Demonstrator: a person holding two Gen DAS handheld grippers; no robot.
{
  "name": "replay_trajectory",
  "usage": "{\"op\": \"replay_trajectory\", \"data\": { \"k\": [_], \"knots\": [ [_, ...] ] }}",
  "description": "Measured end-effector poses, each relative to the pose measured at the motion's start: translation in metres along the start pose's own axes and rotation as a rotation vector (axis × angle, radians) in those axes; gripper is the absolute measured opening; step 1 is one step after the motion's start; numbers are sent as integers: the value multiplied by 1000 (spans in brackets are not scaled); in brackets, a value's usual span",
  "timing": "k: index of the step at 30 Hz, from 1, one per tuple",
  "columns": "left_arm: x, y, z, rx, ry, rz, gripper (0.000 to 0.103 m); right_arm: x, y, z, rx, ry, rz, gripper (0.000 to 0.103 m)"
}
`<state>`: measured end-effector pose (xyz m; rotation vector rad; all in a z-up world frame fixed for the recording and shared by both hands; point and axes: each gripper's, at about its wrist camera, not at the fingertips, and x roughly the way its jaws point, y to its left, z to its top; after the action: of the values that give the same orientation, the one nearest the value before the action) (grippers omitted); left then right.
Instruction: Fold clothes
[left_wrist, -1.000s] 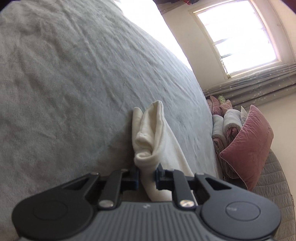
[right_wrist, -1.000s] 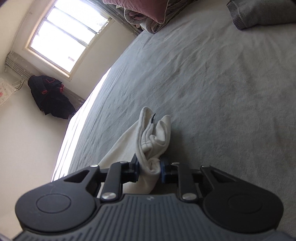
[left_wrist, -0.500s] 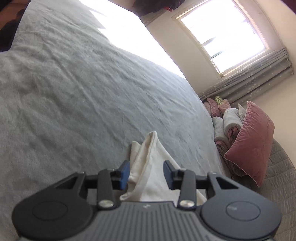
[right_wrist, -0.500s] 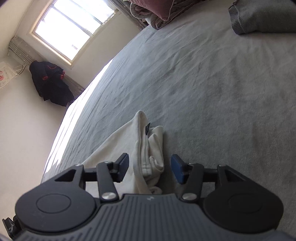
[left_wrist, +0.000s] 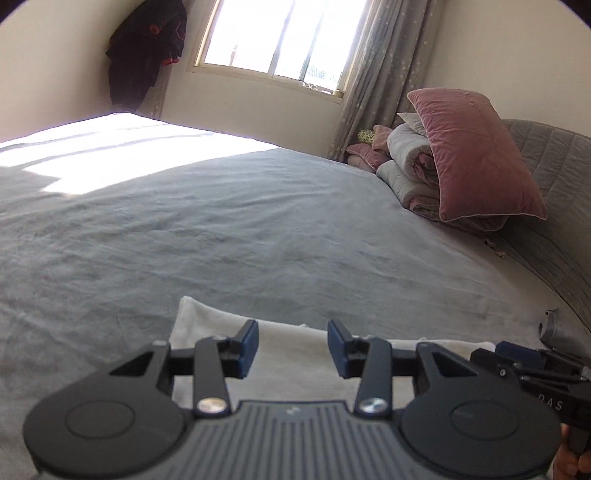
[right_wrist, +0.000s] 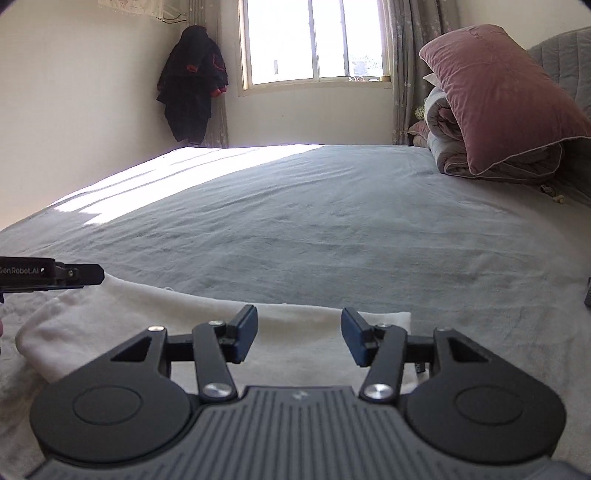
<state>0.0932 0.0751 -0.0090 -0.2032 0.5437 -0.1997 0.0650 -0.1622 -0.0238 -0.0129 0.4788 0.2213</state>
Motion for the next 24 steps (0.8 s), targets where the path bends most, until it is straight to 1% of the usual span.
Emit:
{"op": "replay_trajectory", "data": {
  "k": [2,4,6,8,10,12,14,17,20,24],
  "knots": [
    [12,-11,0,48,39,-20,41,13,20,4,-65,25,40,55],
    [23,-16,-2,86,58,-3,41,24,38,6,-105,53,77,55],
    [33,-13,-6,78,76,28,40,38,49,6,-122,105,99,51],
    [41,-6,-11,49,101,40,34,52,55,3,-130,145,107,48],
    [42,-1,-13,40,99,30,34,66,59,0,-129,177,102,47],
    [41,6,-11,10,98,18,35,72,58,1,-124,176,93,46],
    [40,13,-7,-24,95,19,34,75,56,6,-114,171,79,44],
    [37,21,-7,-16,78,32,33,73,45,12,-86,153,66,43],
    [29,25,-10,16,56,42,33,63,23,12,-76,152,27,43],
    [13,25,-18,74,37,47,33,39,-19,6,-22,184,-45,43]
  ]
}}
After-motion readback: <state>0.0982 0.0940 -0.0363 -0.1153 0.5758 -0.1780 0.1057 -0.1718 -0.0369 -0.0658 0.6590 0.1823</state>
